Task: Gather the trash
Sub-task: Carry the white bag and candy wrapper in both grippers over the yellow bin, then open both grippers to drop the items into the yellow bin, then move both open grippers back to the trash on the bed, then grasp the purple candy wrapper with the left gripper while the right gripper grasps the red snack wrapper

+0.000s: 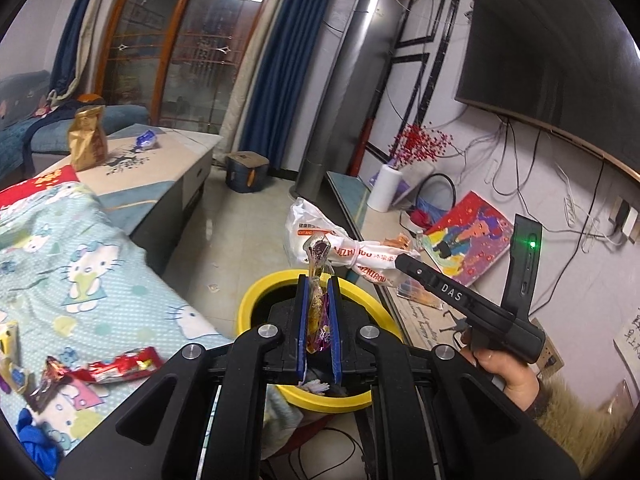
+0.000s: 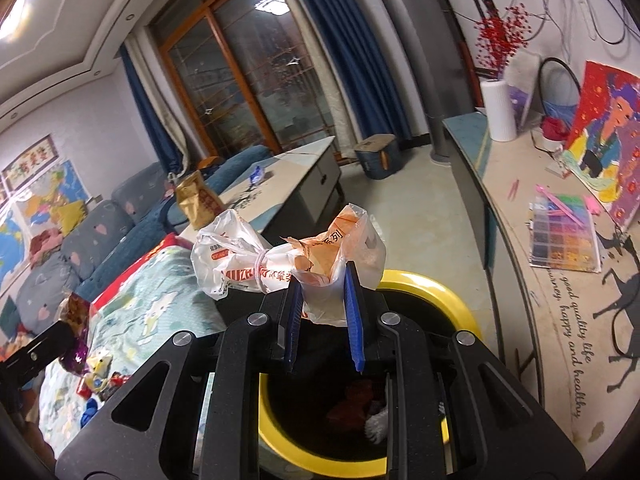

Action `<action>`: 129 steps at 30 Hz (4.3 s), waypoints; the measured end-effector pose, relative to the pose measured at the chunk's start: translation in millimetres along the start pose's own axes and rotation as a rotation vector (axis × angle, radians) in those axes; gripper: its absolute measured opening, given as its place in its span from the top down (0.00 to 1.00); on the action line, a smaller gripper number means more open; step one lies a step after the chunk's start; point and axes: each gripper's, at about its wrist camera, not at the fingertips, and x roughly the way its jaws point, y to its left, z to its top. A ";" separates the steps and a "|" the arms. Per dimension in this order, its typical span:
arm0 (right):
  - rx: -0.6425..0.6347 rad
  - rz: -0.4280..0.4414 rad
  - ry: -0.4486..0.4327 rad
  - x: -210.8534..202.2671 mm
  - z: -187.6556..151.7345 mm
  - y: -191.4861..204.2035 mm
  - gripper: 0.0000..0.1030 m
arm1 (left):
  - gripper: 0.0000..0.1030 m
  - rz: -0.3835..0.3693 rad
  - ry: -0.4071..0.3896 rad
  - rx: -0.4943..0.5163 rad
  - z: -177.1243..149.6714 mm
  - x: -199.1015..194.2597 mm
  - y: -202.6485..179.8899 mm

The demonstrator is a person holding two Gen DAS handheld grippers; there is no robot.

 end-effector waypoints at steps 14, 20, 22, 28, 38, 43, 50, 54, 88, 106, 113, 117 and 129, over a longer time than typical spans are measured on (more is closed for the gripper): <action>0.056 -0.091 0.033 12.7 -8.2 -39.6 0.86 | 0.91 -0.050 0.072 0.042 -21.9 54.3 -21.5; 0.083 -0.126 0.053 20.6 -12.6 -55.3 0.86 | 0.91 -0.062 0.116 0.043 -32.1 78.7 -23.4; 0.090 -0.137 0.060 23.0 -14.0 -59.7 0.86 | 0.91 -0.059 0.131 0.046 -35.0 87.9 -23.7; 0.116 -0.160 0.099 29.6 -19.4 -68.9 0.85 | 0.91 -0.057 0.177 0.037 -40.1 110.9 -19.0; 0.191 -0.136 0.177 42.1 -28.6 -83.1 0.65 | 0.27 -0.028 0.236 0.009 -47.1 142.5 -7.2; 0.200 -0.155 0.167 38.8 -30.2 -81.3 0.51 | 0.10 -0.029 0.207 -0.008 -47.4 129.7 -1.7; 0.152 -0.129 0.143 31.5 -24.4 -60.3 0.46 | 0.10 -0.017 0.168 -0.041 -48.4 105.5 6.9; 0.126 -0.108 0.130 26.4 -20.6 -48.8 0.45 | 0.10 0.000 0.143 -0.070 -48.0 88.0 16.2; -0.223 0.220 0.122 -5.9 -35.4 99.4 0.30 | 0.09 0.342 -0.113 -0.132 -39.4 -66.2 93.4; -0.411 0.354 0.186 -16.5 -67.2 171.5 0.30 | 0.09 0.464 -0.173 -0.222 -49.0 -117.1 142.7; -0.493 0.377 0.217 -10.4 -79.4 201.6 0.30 | 0.09 0.509 -0.185 -0.268 -58.1 -137.7 167.0; -0.555 0.386 0.245 -2.5 -88.6 217.7 0.30 | 0.09 0.536 -0.196 -0.291 -61.5 -147.8 179.8; -0.777 0.357 0.313 41.8 -127.9 265.5 0.30 | 0.12 0.587 -0.157 -0.409 -80.7 -154.1 234.2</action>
